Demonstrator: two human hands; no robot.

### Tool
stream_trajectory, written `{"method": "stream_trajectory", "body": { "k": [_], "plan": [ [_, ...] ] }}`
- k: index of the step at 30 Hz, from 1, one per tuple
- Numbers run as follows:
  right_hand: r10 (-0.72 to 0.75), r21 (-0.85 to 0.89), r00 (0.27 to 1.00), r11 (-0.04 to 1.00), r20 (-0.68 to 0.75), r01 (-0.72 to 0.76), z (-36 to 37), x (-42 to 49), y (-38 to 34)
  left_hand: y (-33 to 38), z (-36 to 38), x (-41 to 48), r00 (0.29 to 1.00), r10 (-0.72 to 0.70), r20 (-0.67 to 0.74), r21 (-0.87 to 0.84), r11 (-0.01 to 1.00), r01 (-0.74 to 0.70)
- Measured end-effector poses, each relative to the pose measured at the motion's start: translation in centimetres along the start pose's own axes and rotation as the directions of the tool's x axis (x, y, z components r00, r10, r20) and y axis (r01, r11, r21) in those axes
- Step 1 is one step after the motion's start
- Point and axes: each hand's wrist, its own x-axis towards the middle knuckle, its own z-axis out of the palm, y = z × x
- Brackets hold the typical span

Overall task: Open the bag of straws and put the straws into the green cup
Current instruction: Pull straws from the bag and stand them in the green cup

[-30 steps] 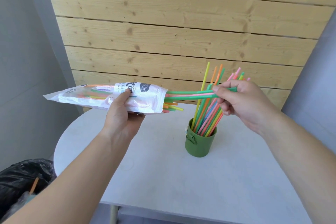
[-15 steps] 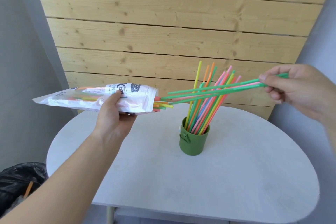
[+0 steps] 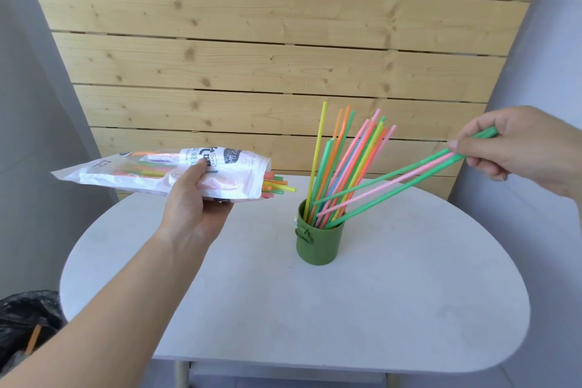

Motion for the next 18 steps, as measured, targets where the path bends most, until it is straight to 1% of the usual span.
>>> {"method": "stream_trajectory", "body": {
  "k": [6, 11, 18],
  "plan": [
    [-0.03, -0.033, 0.998, 0.999, 0.05, 0.031, 2.0, 0.4, -1.9, -0.1, 0.0, 0.0, 1.0, -0.009, 0.011, 0.0, 1.0, 0.009],
    [-0.066, -0.034, 0.997, 0.997, 0.043, 0.068, 3.7, 1.6, -3.3, 0.0, -0.3, 0.2, 1.0, -0.01, 0.004, 0.014, 1.0, 0.01],
    [-0.031, -0.086, 0.998, 0.996, 0.049, 0.035, 2.6, 3.1, -3.7, 0.6, -1.1, 0.3, 1.0, 0.007, 0.0, 0.028, 1.0, -0.007]
  ]
}}
